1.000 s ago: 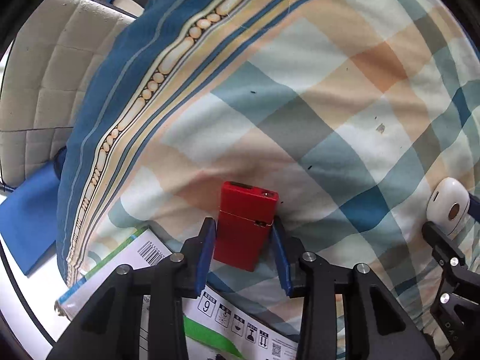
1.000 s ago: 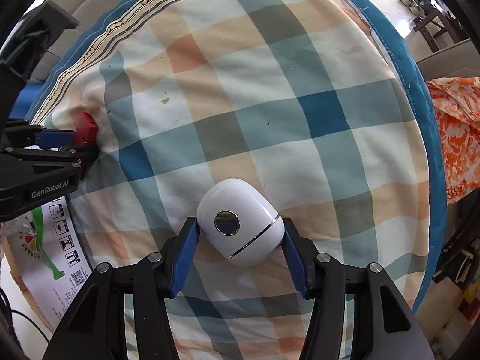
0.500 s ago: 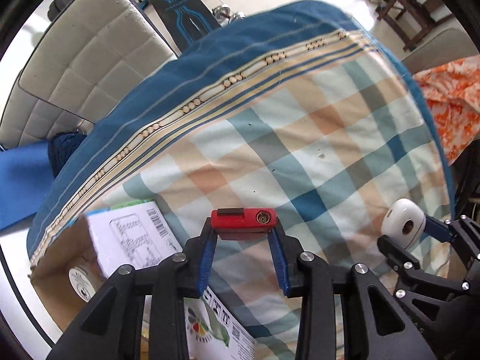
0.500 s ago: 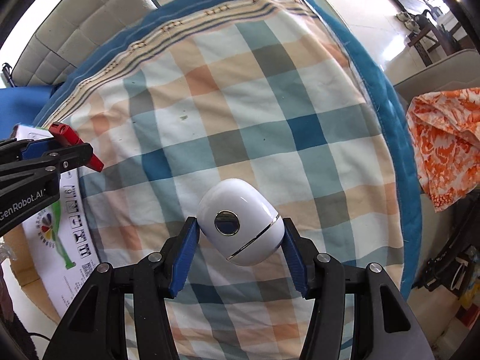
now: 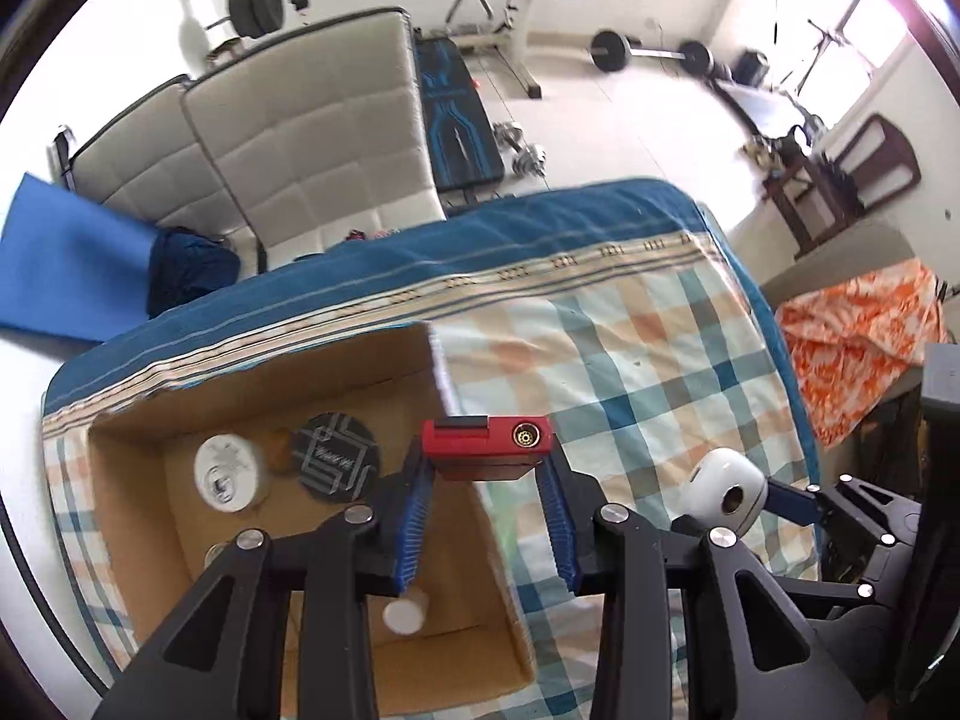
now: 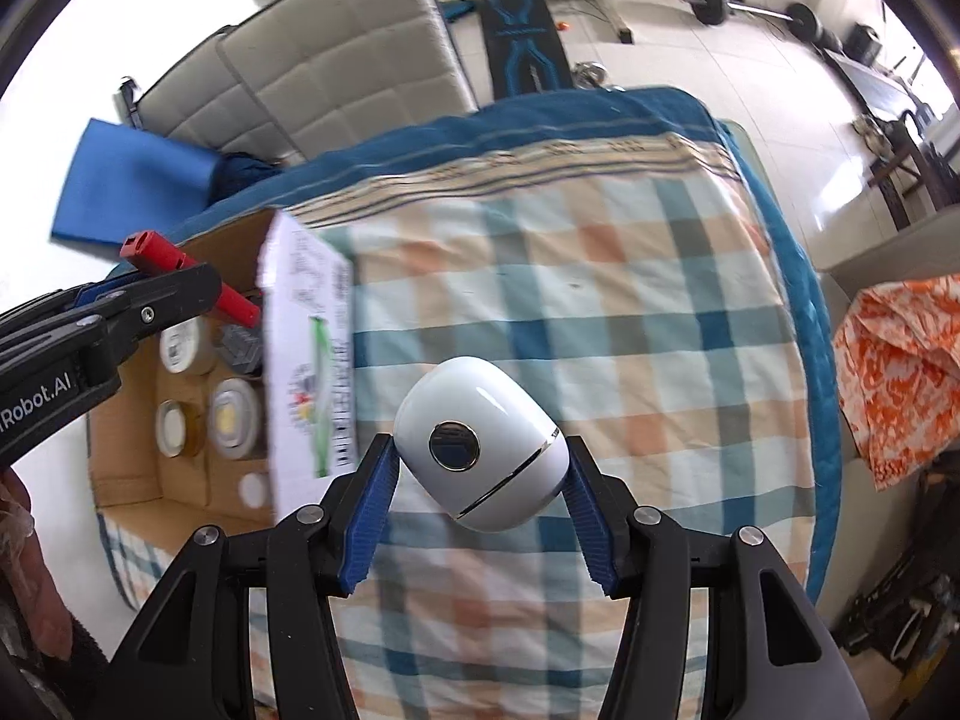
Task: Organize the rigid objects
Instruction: 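Carry the red case and white case over the box and lower them inside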
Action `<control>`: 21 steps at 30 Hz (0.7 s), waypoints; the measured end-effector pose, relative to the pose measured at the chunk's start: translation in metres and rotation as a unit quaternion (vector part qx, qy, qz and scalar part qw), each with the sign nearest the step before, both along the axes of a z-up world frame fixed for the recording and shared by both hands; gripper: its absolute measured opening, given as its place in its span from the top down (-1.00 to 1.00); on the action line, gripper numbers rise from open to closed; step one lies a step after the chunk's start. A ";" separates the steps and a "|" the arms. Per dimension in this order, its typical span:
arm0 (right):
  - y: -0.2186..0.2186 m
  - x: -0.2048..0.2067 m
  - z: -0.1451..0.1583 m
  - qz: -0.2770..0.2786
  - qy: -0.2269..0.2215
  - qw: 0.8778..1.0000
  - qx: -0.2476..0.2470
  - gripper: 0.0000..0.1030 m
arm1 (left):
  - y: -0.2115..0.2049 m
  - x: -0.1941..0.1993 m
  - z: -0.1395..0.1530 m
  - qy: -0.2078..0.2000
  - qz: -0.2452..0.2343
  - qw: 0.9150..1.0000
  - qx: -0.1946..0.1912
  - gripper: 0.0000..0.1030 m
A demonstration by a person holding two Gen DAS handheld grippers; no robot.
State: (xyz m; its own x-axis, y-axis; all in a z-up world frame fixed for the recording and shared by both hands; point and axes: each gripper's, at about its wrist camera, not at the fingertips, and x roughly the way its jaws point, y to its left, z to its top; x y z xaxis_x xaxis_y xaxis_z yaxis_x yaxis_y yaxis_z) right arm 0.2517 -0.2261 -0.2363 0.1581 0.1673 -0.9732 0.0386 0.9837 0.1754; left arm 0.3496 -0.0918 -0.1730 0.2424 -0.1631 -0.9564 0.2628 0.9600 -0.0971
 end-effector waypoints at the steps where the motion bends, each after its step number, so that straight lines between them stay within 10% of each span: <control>1: 0.012 -0.001 0.003 0.007 -0.003 1.000 0.003 -0.12 | 0.011 -0.004 0.005 -0.005 0.007 1.000 0.000 0.38; 11: 0.128 0.004 -0.005 0.068 0.004 0.997 0.034 -0.12 | 0.136 -0.035 0.006 -0.006 0.093 0.996 0.013 0.38; 21: 0.196 0.037 -0.061 0.069 0.034 0.997 0.028 -0.12 | 0.221 -0.016 -0.082 0.074 0.145 0.986 0.036 0.38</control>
